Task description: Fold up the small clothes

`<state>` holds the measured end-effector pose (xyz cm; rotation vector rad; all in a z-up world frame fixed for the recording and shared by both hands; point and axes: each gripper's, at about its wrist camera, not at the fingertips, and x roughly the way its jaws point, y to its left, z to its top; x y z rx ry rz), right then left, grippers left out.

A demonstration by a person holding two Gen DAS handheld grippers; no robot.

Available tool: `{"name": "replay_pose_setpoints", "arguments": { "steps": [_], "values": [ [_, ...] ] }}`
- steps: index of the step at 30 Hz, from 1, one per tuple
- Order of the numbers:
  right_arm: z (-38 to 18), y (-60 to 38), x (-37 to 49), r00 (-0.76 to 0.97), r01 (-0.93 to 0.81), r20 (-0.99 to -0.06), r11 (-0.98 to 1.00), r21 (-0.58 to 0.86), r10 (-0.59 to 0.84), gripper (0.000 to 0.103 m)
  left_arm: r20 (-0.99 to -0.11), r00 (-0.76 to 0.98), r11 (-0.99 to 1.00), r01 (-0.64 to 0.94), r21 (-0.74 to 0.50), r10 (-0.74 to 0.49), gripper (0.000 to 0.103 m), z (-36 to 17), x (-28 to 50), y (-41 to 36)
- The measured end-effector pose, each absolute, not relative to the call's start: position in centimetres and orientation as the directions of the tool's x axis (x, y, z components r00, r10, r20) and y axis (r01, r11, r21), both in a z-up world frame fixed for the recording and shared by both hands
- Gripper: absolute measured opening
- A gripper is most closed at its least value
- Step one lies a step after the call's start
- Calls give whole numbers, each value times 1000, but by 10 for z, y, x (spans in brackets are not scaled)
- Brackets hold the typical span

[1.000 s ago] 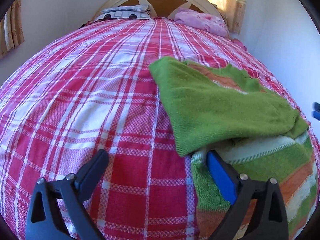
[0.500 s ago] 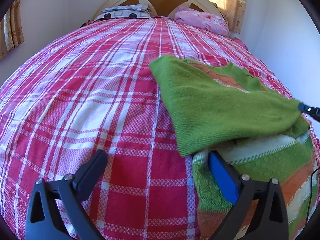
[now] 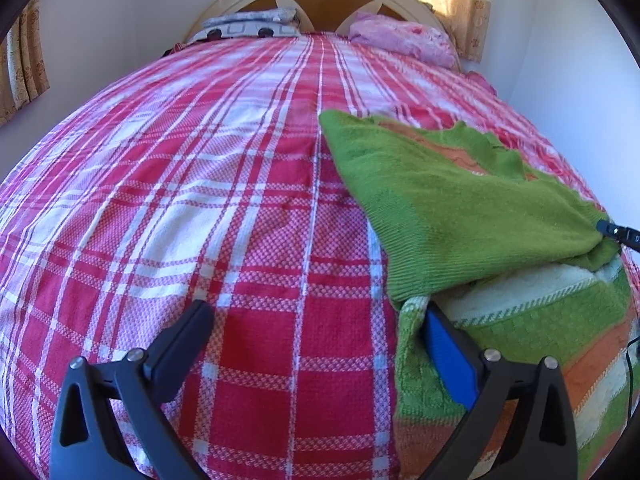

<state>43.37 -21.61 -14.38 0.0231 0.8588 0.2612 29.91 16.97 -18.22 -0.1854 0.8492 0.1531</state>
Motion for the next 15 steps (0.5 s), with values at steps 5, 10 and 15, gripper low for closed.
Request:
{"name": "replay_pose_setpoints", "arguments": {
  "steps": [5, 10, 15],
  "values": [
    [-124, -221, 420, 678, -212, -711, 976, 56, 188, 65, -728, 686, 951, -224, -213, -1, 103, -171, 280, 183],
    [-111, -195, 413, 686, -305, -680, 951, 57, 260, 67, -683, 729, 945, -246, -215, 34, 103, -141, 267, 187],
    [-118, -143, 415, 638, -442, -691, 897, 35, 341, 68, -642, 764, 971, -200, -133, 69, 103, -114, 287, 167]
  ]
}}
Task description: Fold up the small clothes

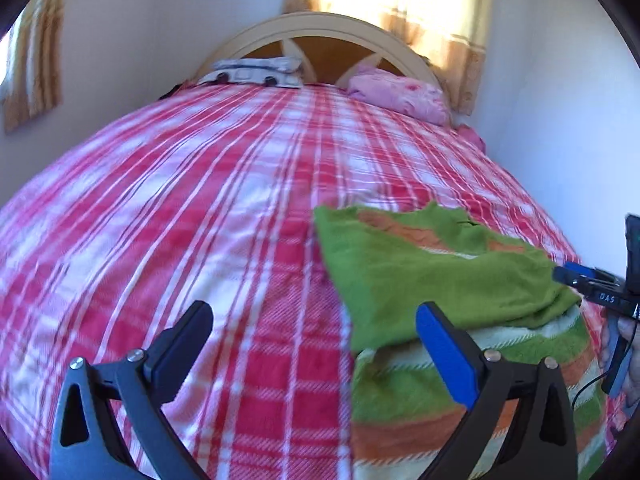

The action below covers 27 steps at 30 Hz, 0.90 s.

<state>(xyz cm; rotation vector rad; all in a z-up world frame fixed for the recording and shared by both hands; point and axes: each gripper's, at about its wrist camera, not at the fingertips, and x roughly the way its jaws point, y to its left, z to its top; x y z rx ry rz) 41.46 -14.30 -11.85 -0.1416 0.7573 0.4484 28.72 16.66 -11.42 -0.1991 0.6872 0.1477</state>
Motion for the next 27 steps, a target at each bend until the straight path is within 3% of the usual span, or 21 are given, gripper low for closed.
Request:
{"name": "replay_pose_setpoints", "arguments": {
  "steps": [3, 8, 13, 22, 27],
  "values": [
    [-129, -128, 420, 597, -483, -715, 875, 42, 363, 68, -648, 754, 983, -177, -41, 109, 103, -118, 312, 149],
    [-155, -134, 434, 536, -449, -784, 892, 48, 312, 68, -693, 714, 990, -139, -3, 98, 103, -137, 342, 135],
    [-164, -153, 431, 527, -456, -785, 888, 63, 326, 68, -738, 668, 993, -113, 30, 99, 103, -160, 351, 122],
    [-162, -161, 426, 555, -437, -765, 897, 66, 327, 68, -761, 647, 990, -130, -54, 44, 103, -169, 347, 129],
    [-148, -175, 393, 593, -418, -740, 907, 54, 317, 68, -748, 664, 991, -99, -89, -1, 103, -158, 307, 128]
  ]
}}
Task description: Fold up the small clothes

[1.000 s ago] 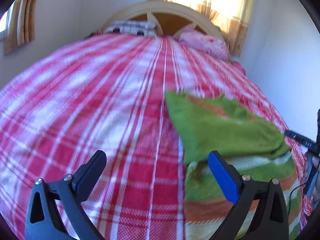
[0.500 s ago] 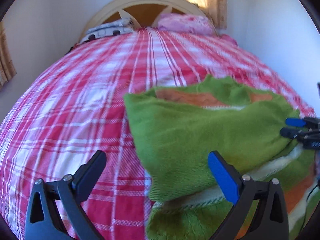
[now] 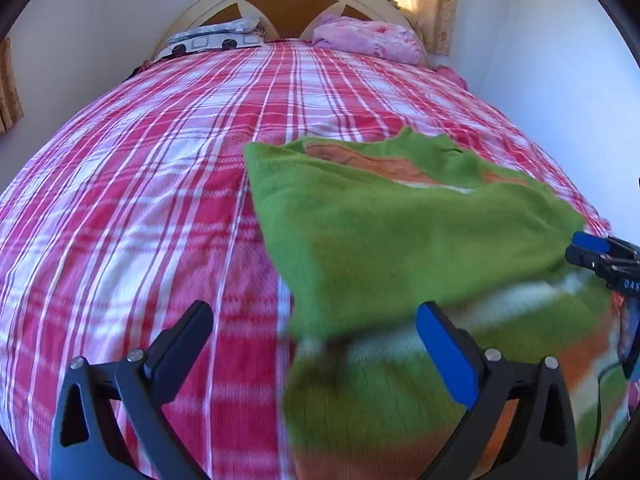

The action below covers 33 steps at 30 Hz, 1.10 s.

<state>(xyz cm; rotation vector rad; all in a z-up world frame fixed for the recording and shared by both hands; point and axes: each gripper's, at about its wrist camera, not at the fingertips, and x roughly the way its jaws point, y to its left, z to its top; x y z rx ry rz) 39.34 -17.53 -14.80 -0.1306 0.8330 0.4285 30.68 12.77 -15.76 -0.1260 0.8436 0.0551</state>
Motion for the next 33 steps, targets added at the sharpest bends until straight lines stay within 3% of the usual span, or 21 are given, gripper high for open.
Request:
{"name": "replay_pose_setpoints", "arguments": {
  "steps": [9, 28, 33],
  "values": [
    [-138, -196, 325, 601, -411, -723, 908, 85, 340, 70, -707, 705, 985, -72, -158, -62, 103, -138, 233, 127],
    [-174, -231, 160, 566, -407, -773, 912, 40, 286, 70, -737, 650, 964, -27, -265, -185, 102, -165, 91, 90],
    [-182, -237, 128, 578, -404, -772, 915, 12, 265, 71, -750, 621, 962, 24, -274, -229, 89, -170, 87, 76]
  ]
}}
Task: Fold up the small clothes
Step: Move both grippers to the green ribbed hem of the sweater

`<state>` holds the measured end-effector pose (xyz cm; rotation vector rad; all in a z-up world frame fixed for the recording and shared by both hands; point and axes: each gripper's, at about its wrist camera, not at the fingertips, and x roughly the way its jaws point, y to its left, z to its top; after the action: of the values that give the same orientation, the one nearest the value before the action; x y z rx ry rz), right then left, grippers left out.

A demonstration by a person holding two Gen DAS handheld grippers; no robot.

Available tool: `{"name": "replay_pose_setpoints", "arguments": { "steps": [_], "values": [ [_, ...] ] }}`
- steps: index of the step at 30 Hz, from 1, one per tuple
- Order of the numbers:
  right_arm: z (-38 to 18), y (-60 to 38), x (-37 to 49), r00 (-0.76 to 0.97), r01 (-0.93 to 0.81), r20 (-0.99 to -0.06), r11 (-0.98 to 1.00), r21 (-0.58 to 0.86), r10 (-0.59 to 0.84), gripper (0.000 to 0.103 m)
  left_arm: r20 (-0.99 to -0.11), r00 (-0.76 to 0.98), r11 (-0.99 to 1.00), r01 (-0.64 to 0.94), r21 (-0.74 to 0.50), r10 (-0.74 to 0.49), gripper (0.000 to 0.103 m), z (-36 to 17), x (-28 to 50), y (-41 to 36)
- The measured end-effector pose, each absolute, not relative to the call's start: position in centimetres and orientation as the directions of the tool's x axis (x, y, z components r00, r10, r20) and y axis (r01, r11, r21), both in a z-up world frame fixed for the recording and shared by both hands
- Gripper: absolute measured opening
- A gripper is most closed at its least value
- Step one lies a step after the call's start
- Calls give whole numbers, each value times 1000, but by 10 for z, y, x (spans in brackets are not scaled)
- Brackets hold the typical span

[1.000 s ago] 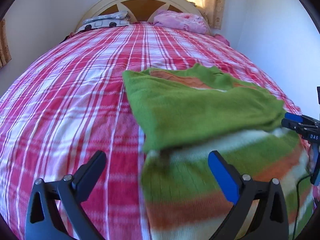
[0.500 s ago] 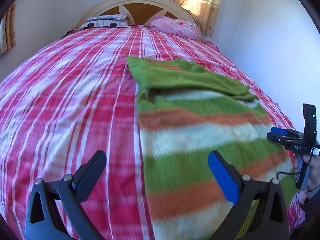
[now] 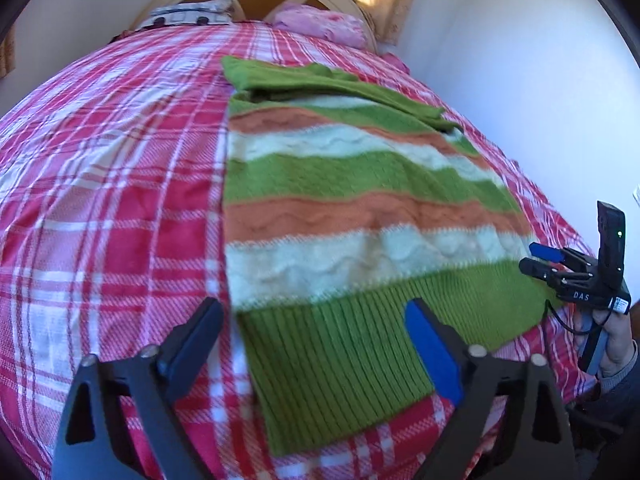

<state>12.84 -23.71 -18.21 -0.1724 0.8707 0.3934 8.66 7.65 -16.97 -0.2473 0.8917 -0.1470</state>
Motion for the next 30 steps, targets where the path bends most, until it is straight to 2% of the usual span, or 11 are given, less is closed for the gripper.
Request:
{"name": "replay_pose_setpoints", "arguments": {
  "steps": [2, 4, 12, 17, 26, 28, 30],
  "values": [
    [-183, -239, 120, 576, -402, -770, 915, 23, 273, 72, -756, 599, 952, 38, -304, -266, 83, -172, 85, 75],
    [-183, -242, 112, 574, -403, -768, 915, 37, 284, 72, -763, 576, 942, 38, -335, -294, 83, -175, 81, 74],
    [-174, -251, 91, 600, -391, -745, 919, 42, 290, 72, -790, 588, 966, -54, -253, -174, 83, -175, 60, 82],
    [-173, -263, 86, 608, -364, -745, 930, 45, 274, 72, -785, 596, 973, -29, -230, -168, 83, -182, 55, 75],
    [-178, -284, 86, 597, -334, -729, 930, 152, 333, 72, -764, 610, 962, -4, -272, -213, 81, -181, 55, 74],
    [-178, -288, 86, 596, -324, -720, 927, 189, 356, 72, -756, 609, 954, 4, -299, -240, 75, -181, 54, 74],
    [-178, -291, 87, 592, -322, -710, 920, 224, 380, 72, -751, 609, 950, 13, -313, -256, 74, -180, 53, 72]
  ]
}}
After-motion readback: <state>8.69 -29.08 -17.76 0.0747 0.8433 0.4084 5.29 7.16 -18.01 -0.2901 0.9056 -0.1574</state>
